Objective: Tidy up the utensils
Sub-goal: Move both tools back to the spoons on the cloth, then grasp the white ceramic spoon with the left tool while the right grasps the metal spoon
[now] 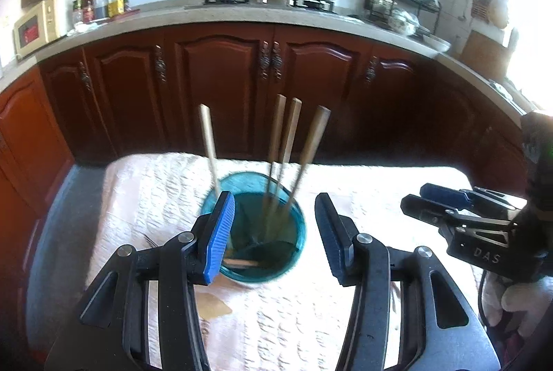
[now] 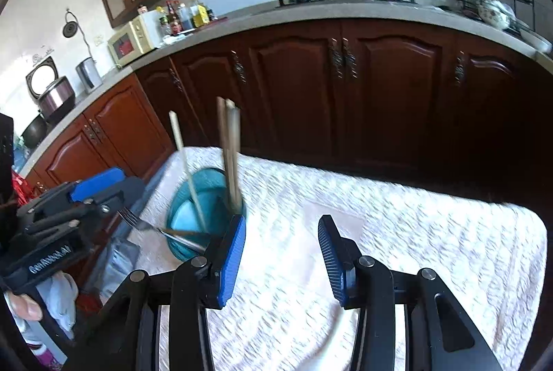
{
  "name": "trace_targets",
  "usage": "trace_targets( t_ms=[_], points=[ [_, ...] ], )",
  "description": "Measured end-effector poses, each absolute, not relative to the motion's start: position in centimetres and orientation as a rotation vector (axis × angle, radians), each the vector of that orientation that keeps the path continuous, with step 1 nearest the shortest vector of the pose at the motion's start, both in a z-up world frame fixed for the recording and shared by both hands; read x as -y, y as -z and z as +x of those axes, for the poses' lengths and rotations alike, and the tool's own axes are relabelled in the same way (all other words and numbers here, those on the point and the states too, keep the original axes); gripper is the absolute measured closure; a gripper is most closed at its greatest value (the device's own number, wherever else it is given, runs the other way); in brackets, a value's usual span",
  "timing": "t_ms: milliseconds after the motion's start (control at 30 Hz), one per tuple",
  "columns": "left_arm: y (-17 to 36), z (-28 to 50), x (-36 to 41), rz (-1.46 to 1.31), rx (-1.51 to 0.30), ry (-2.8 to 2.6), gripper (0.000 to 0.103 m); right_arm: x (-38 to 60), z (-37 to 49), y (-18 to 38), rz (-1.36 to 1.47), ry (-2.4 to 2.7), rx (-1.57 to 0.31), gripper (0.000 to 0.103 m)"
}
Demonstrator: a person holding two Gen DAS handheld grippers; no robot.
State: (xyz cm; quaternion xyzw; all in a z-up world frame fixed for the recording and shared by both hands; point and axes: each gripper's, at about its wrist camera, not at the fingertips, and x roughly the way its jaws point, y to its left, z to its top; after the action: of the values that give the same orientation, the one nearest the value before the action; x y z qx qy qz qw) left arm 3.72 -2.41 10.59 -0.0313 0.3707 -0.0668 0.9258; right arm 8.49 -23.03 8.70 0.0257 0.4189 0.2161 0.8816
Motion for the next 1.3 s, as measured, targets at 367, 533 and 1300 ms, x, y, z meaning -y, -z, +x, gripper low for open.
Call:
trace_targets(
  t_ms=[367,533,1300],
  points=[
    [-6.0,3.4,6.6,-0.11,-0.896,0.266,0.055,31.7,6.6,-0.3,0.08,-0.278,-1.079,0.061],
    [-4.0,3.3,8.9,-0.089,-0.957,0.32,0.055,33.0,6.5,4.1,0.094,-0.272,-1.172,0.071],
    [3.4,5.3,15.0,-0.031,-1.137,0.461,0.055,38.5,5.4,7.3,0.133,-0.183,-1.18,0.098]
  ],
)
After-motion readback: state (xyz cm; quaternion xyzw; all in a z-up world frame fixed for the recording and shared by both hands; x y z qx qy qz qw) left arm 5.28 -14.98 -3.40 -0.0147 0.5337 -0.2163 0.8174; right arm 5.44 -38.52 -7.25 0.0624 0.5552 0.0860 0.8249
